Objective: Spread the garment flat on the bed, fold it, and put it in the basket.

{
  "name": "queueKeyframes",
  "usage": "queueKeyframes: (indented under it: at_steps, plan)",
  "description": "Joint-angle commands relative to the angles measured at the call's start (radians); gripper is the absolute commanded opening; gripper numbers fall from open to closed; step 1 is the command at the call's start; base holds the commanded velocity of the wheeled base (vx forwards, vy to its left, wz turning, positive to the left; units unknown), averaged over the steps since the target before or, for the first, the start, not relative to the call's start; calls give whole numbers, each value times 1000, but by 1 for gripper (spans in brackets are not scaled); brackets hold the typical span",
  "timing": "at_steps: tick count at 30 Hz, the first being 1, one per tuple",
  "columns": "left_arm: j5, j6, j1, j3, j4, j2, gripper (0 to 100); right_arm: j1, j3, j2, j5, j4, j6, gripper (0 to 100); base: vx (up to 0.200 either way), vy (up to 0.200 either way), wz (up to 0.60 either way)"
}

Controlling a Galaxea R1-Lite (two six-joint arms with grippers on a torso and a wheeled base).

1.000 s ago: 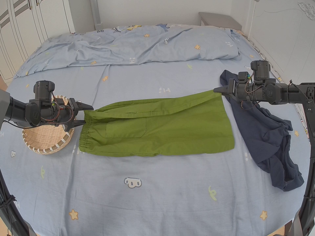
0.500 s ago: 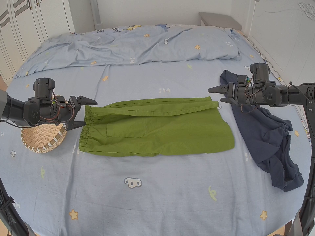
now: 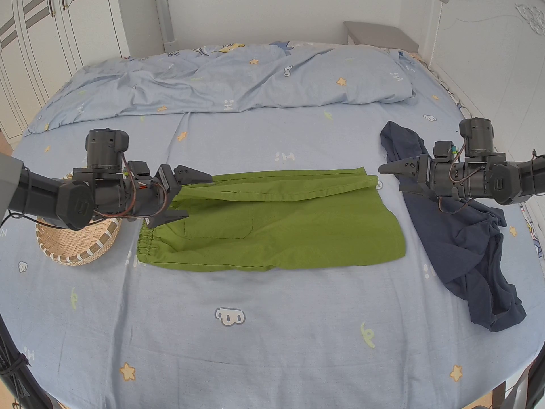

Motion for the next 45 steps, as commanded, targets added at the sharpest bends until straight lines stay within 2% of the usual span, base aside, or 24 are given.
queueKeyframes:
  at_steps: [1, 9, 15, 19, 28, 39, 43, 45]
  plan:
    - [61, -6, -65, -78, -87, 166, 100, 11, 137, -142, 2, -115, 14, 100, 0, 0, 0]
    - [68, -26, -48, -271, -89, 311, 100, 16, 158, -165, 2, -130, 11, 100, 0, 0, 0]
    - [67, -152, -28, -405, -167, 324, 100, 18, 164, -174, 1, -130, 10, 100, 0, 0, 0]
    - [67, -192, -24, -478, -199, 356, 100, 24, 164, -171, -1, -130, 5, 100, 0, 0, 0]
    - [77, -190, -15, -589, -193, 454, 100, 27, 166, -165, -2, -130, 2, 100, 0, 0, 0]
    - [99, -189, 13, -656, -190, 483, 100, 28, 180, -164, -4, -156, 2, 100, 0, 0, 0]
    - [105, -192, 5, -607, -187, 420, 100, 28, 192, -162, -4, -184, 4, 100, 0, 0, 0]
    - [105, -193, 8, -528, -188, 336, 100, 28, 194, -164, -4, -185, 4, 100, 0, 0, 0]
